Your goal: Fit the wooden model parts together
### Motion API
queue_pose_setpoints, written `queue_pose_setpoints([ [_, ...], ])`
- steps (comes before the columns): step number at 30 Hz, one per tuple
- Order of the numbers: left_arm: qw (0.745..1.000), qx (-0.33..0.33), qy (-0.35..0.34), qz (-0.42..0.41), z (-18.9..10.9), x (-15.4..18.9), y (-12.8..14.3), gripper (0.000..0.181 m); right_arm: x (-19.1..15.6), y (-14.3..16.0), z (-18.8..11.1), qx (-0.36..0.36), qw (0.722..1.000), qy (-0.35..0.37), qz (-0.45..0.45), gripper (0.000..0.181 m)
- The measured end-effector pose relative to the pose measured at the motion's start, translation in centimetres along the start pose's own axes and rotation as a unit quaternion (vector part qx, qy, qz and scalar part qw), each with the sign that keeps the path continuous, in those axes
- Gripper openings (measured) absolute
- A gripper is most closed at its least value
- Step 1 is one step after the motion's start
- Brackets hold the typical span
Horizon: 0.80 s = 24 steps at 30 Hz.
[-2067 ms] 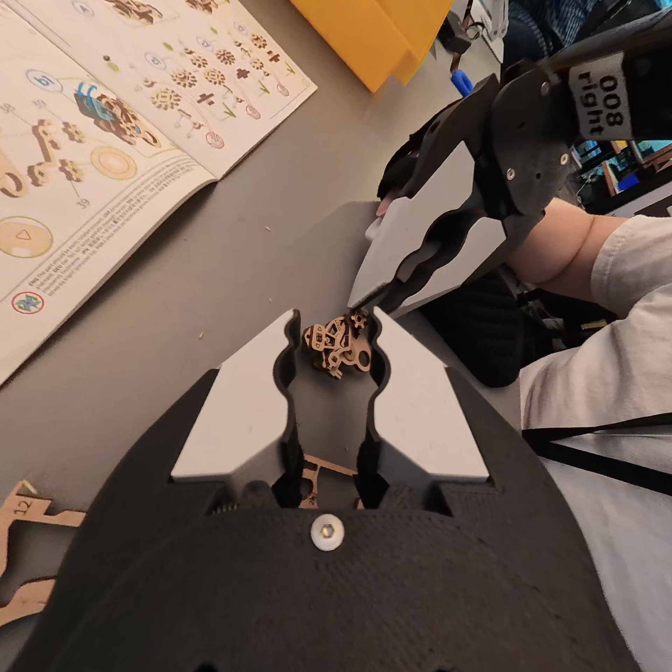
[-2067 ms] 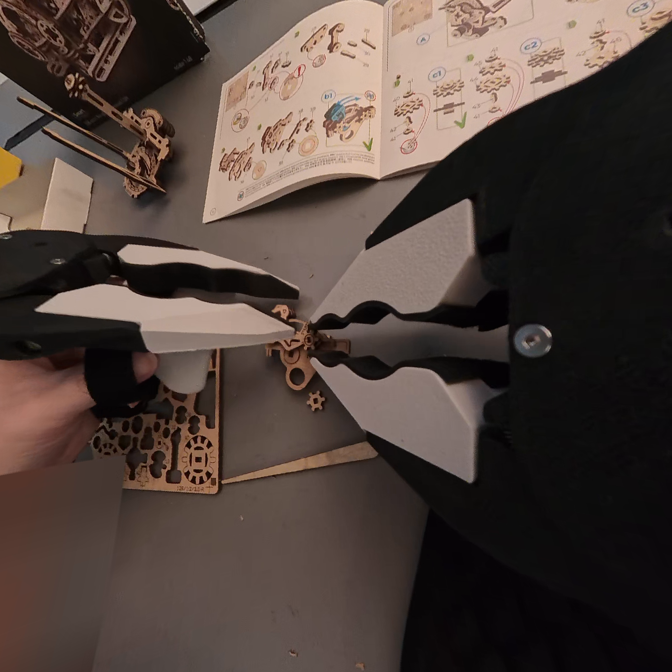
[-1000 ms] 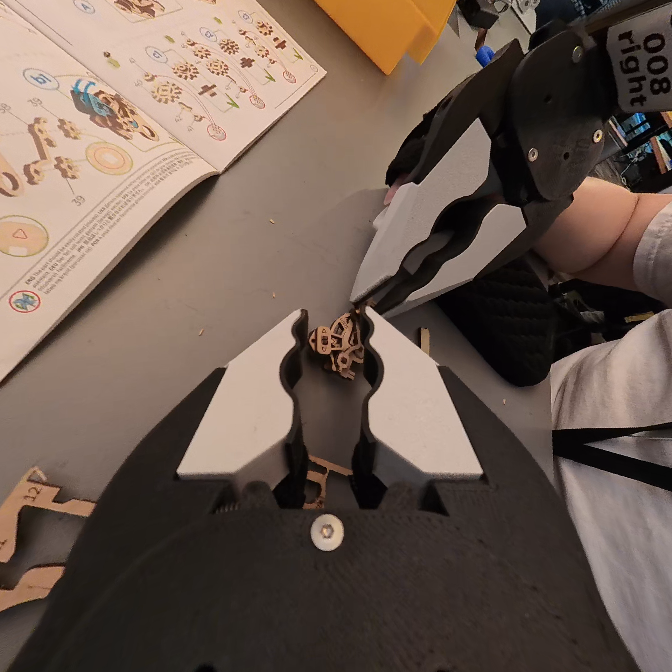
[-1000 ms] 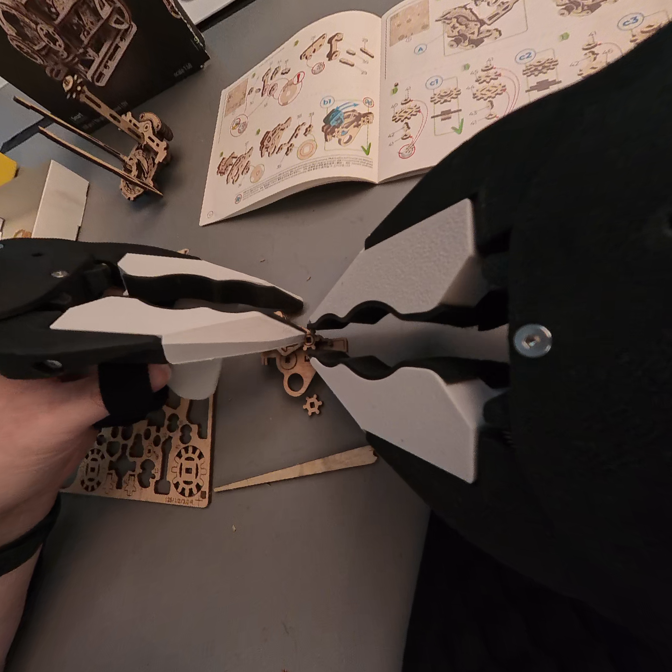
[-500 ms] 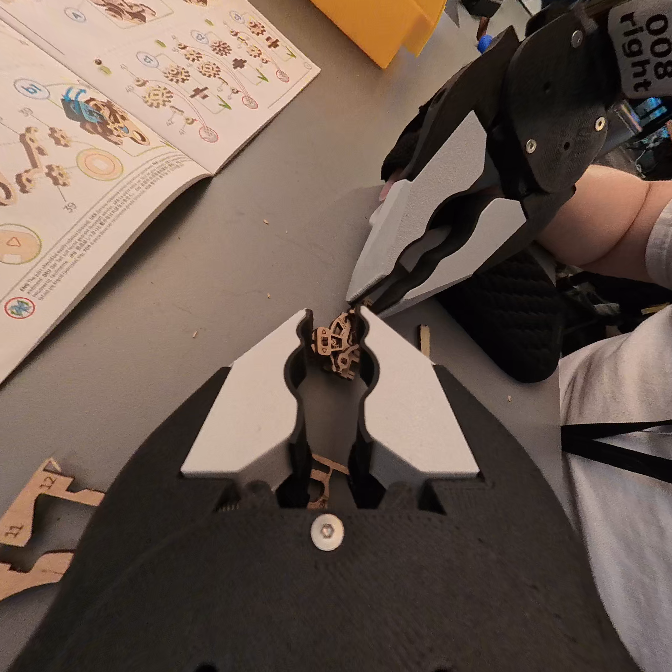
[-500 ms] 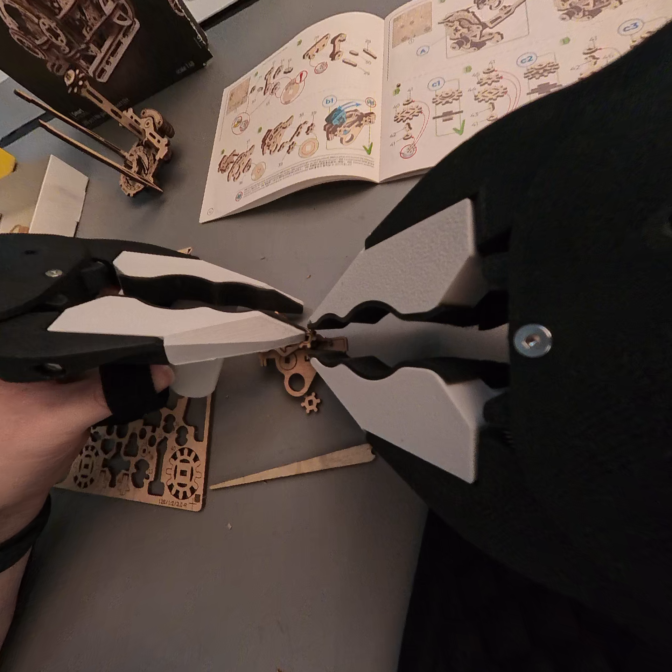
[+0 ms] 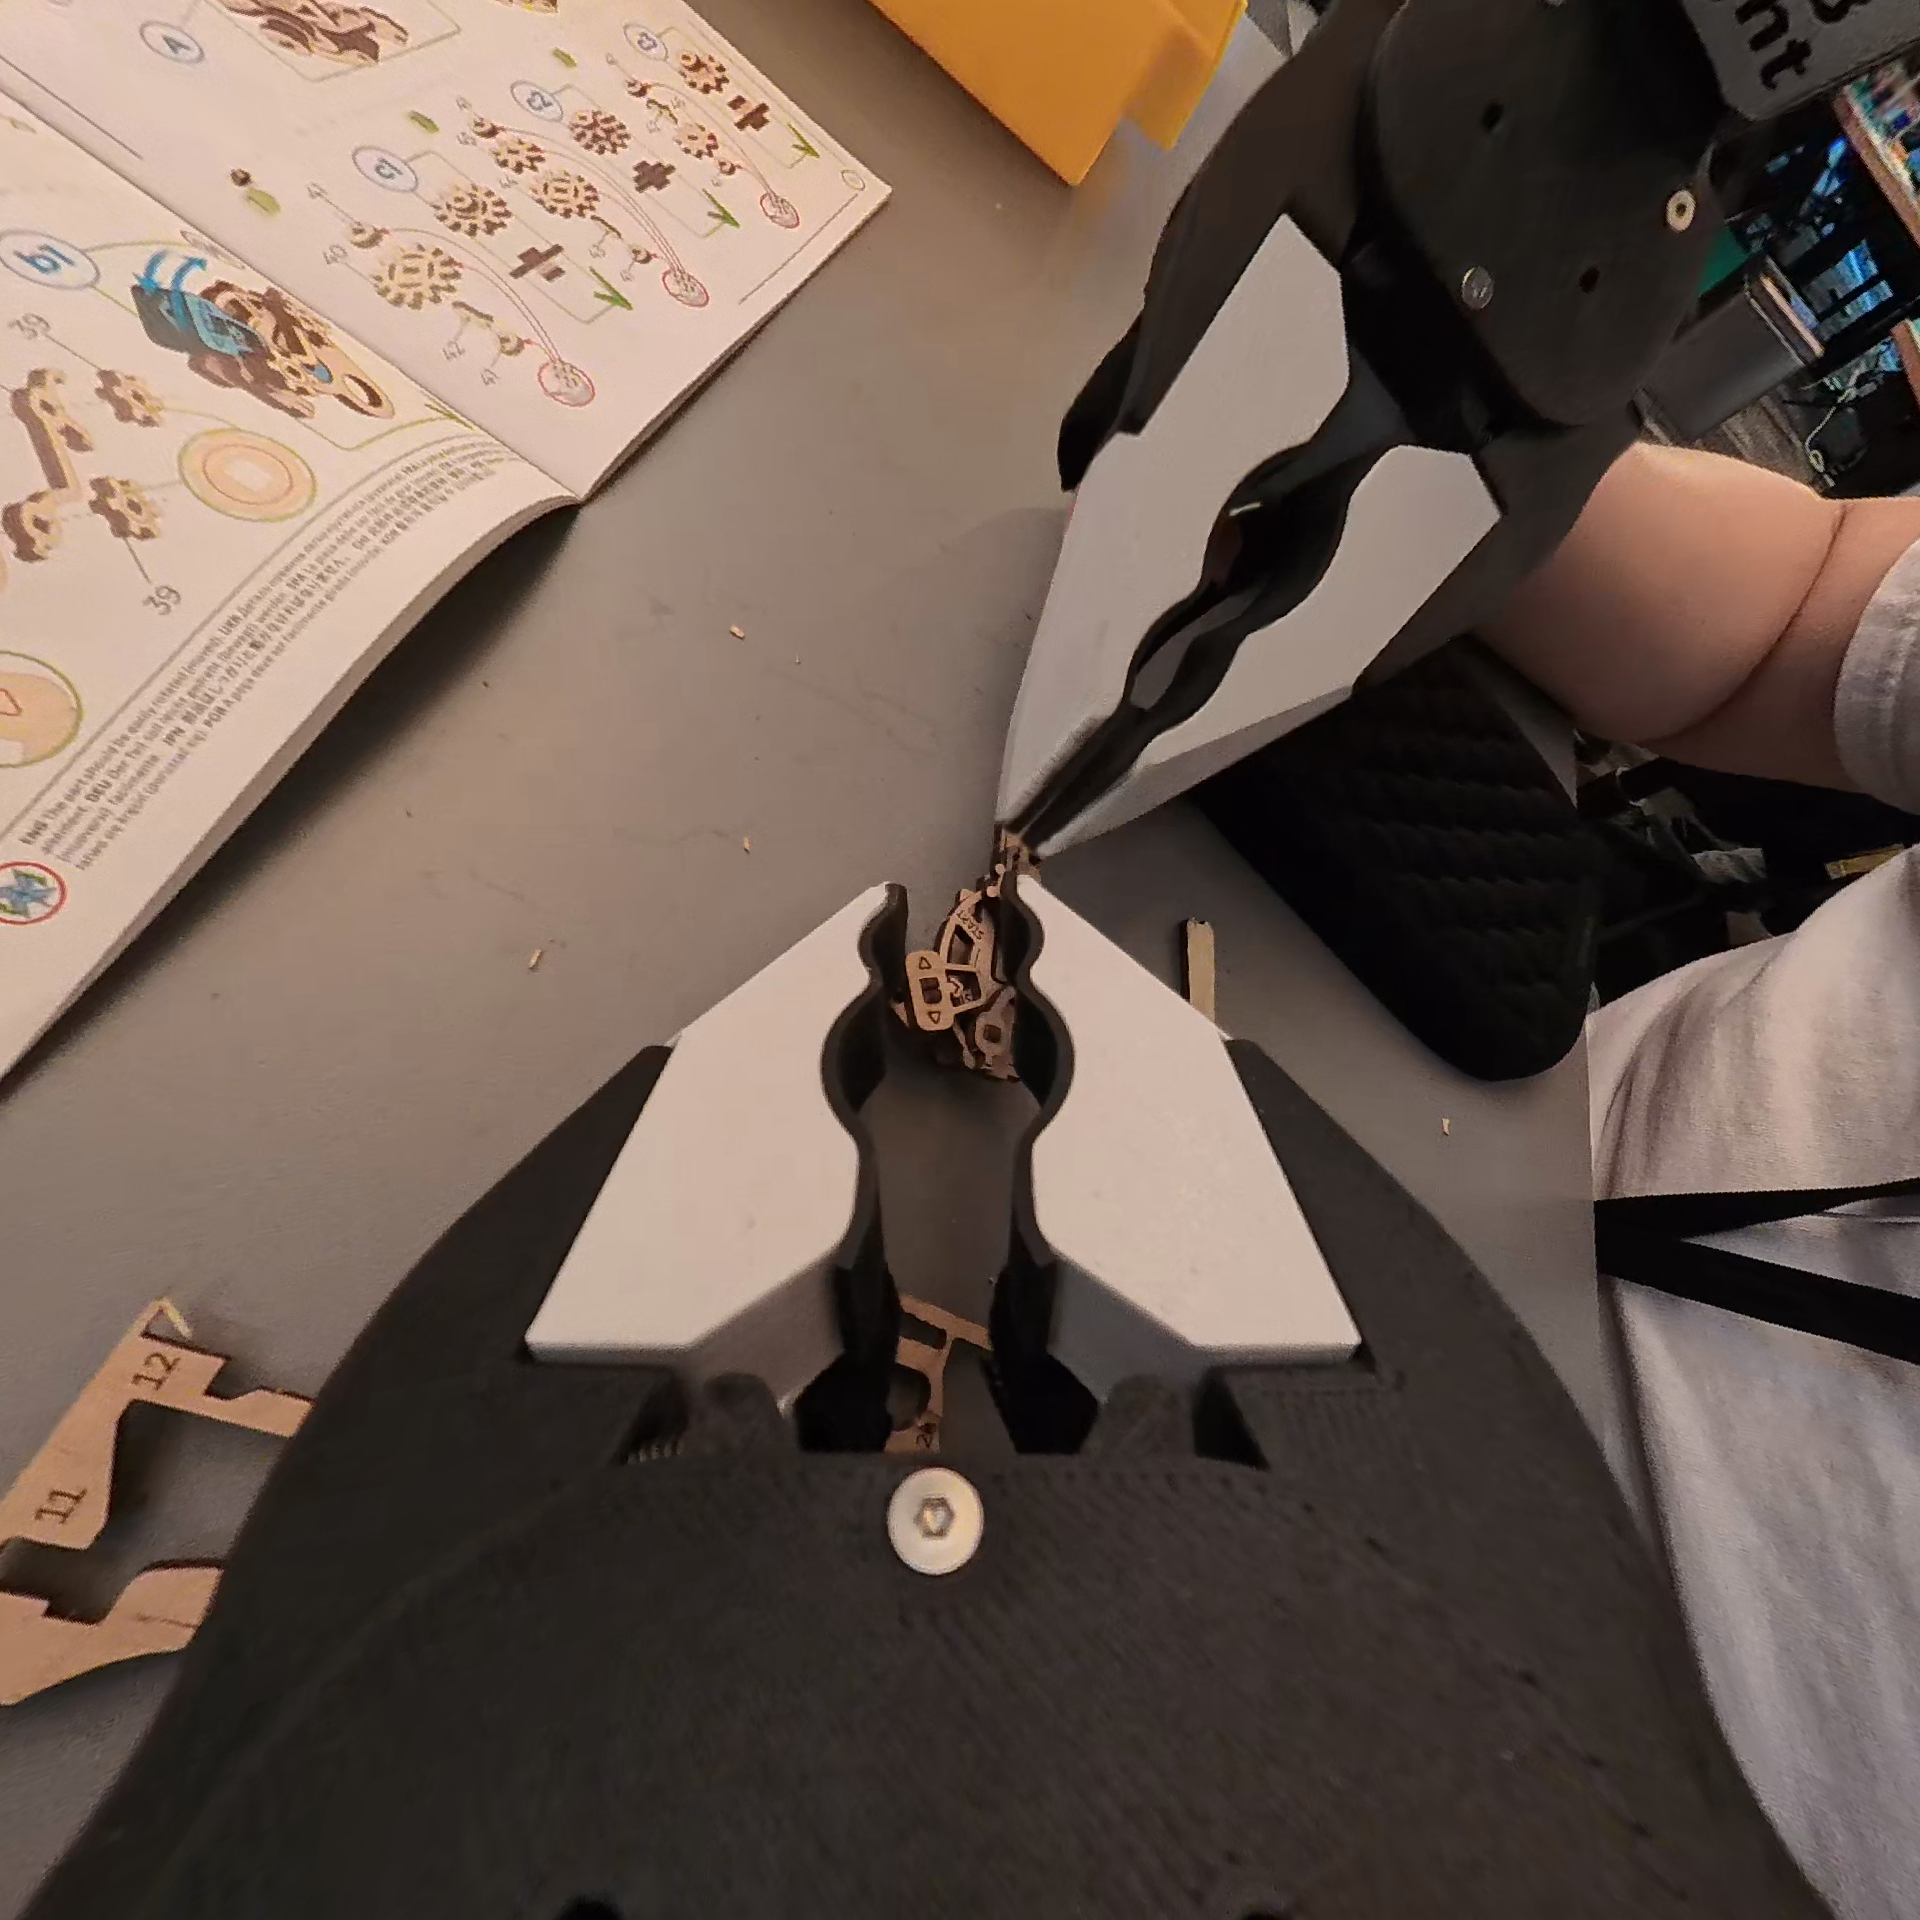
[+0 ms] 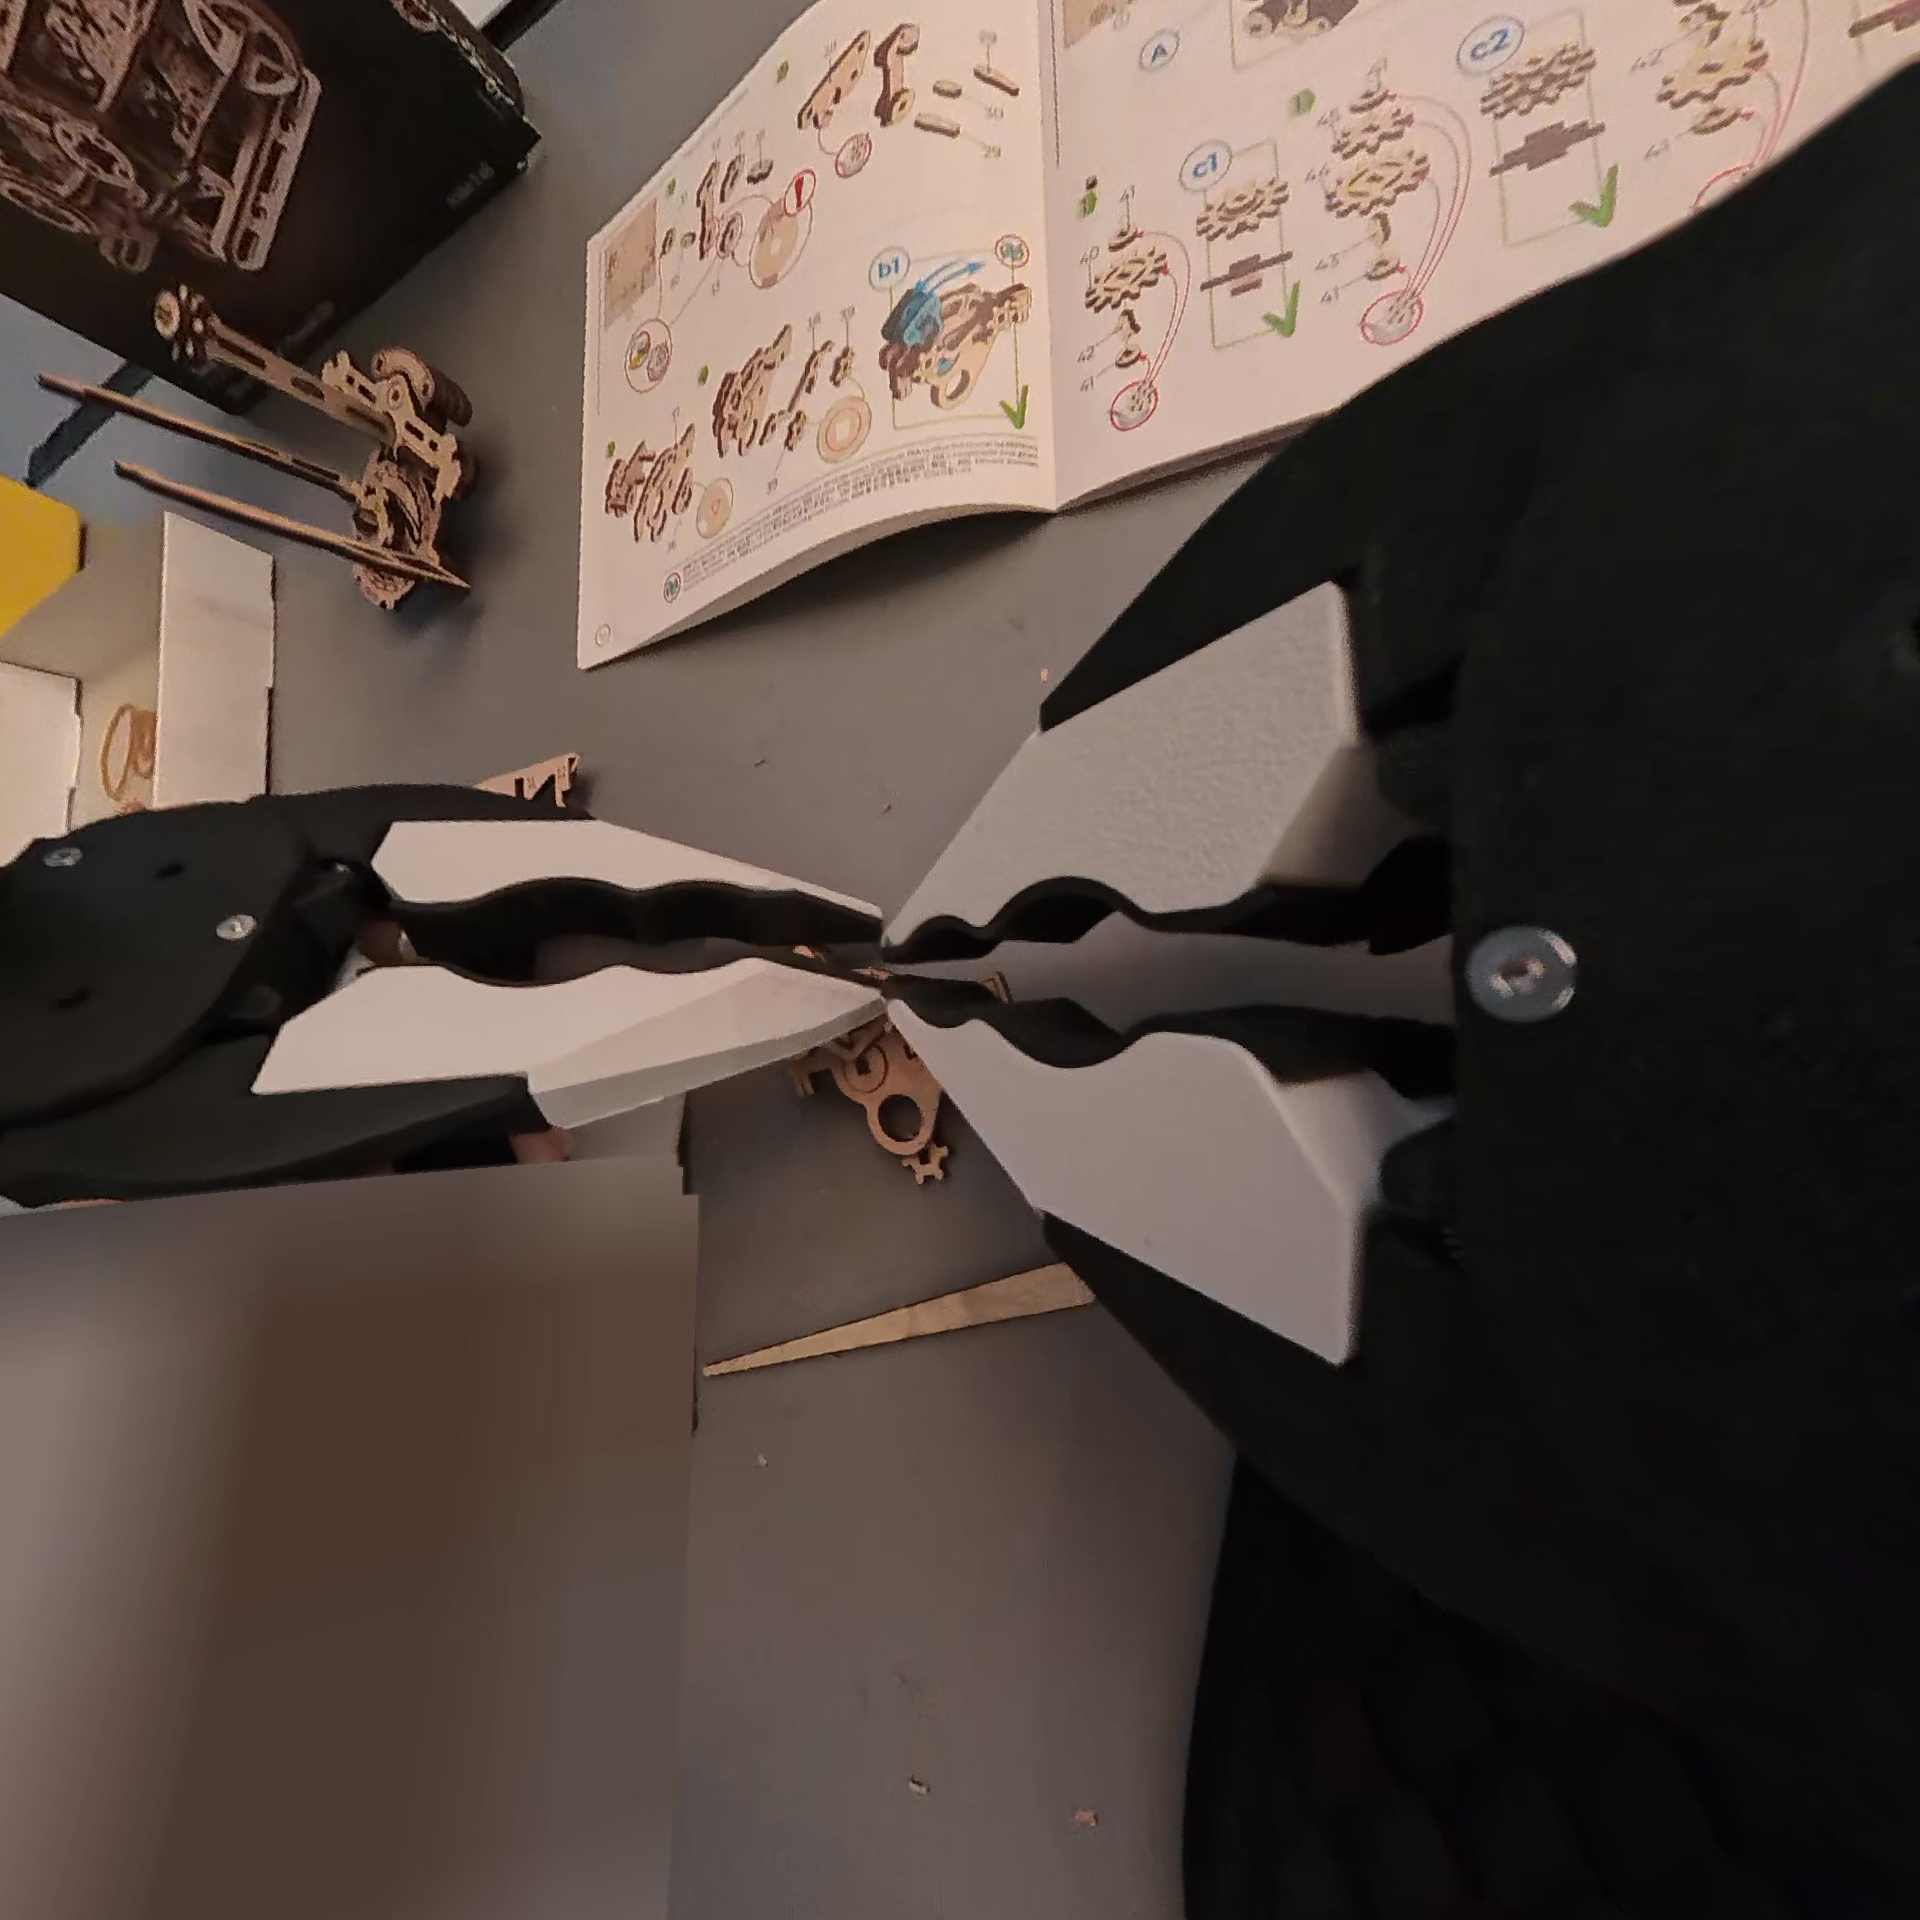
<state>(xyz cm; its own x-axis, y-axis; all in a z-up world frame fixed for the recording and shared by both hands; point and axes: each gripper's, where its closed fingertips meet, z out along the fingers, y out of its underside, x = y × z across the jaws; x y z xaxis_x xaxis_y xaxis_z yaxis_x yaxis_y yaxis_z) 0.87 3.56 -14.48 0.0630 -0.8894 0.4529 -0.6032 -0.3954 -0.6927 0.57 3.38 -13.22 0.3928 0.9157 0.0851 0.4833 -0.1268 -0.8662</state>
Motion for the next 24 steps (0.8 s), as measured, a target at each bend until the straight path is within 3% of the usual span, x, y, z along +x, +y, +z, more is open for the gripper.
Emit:
queue_pose_setpoints([
  [24,1.0,0.003,0.015,0.004,0.11,0.6,-0.07,0.009,-0.76,0.61,0.36,-0.022,0.999,-0.008,-0.04,0.0],
])
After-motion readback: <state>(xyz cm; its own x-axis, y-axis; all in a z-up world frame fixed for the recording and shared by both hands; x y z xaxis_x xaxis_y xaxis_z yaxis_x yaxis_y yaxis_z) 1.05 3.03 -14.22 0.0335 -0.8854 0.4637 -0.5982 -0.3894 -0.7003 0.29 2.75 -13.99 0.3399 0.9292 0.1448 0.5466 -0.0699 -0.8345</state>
